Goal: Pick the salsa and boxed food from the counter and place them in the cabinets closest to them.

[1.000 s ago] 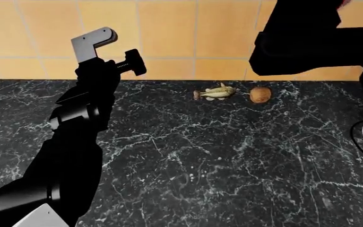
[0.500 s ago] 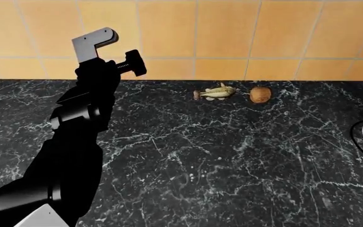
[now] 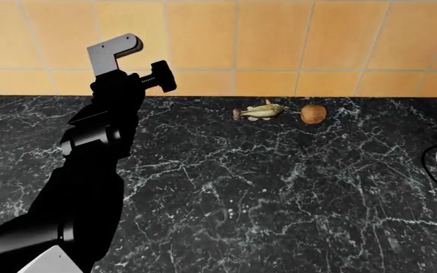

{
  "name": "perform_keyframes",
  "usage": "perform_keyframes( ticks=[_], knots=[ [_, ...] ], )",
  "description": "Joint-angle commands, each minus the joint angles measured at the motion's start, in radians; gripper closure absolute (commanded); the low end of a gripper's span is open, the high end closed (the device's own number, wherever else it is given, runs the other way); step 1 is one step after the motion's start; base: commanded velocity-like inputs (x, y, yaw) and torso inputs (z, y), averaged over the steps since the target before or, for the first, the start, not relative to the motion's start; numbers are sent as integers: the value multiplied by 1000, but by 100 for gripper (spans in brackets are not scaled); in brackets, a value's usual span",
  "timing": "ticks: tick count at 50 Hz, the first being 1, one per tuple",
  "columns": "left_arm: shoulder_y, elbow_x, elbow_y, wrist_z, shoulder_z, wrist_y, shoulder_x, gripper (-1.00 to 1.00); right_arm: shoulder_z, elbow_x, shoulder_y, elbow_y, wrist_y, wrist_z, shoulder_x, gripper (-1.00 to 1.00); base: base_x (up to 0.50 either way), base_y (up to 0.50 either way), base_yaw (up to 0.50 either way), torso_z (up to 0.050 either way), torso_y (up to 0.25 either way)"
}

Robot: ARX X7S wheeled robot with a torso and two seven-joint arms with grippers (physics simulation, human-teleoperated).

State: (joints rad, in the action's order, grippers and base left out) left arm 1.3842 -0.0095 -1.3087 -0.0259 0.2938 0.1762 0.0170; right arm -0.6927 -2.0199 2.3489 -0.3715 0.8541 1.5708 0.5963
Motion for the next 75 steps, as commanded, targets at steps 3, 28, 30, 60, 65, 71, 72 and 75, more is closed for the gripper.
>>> perform_keyframes(
  ticks=[3,28,30,60,65,71,72,75],
  knots=[
    [0,0,0,5,-1,4,0,-100,155,89,-12,384,276,-19,-193,100,0,0,0,0,0],
    [-1,4,0,22,-17,12,-1,-100,25,-92,-65,708,276,-51,-214,100,0,0,0,0,0],
    [-1,4,0,22,-20,11,-1,-100,21,-85,-67,717,277,-62,-212,100,0,0,0,0,0],
    [-1,0,0,24,-28,10,-1,-100,-60,89,-247,844,268,-263,-181,-100,3,0,1,-2,0],
    [-2,0,0,21,-30,9,-1,-100,-62,92,-239,832,269,-260,-180,-100,0,0,0,-2,0],
    [-2,0,0,21,-32,8,-1,-100,-60,92,-228,813,268,-257,-182,-100,2,0,0,-2,0],
    [-2,0,0,20,-32,8,-1,-100,-59,93,-223,808,268,-255,-181,-100,16,0,0,0,0],
    [-2,0,0,20,-33,8,-1,-100,-57,94,-206,788,269,-249,-182,-100,0,0,0,-3,0]
  ],
)
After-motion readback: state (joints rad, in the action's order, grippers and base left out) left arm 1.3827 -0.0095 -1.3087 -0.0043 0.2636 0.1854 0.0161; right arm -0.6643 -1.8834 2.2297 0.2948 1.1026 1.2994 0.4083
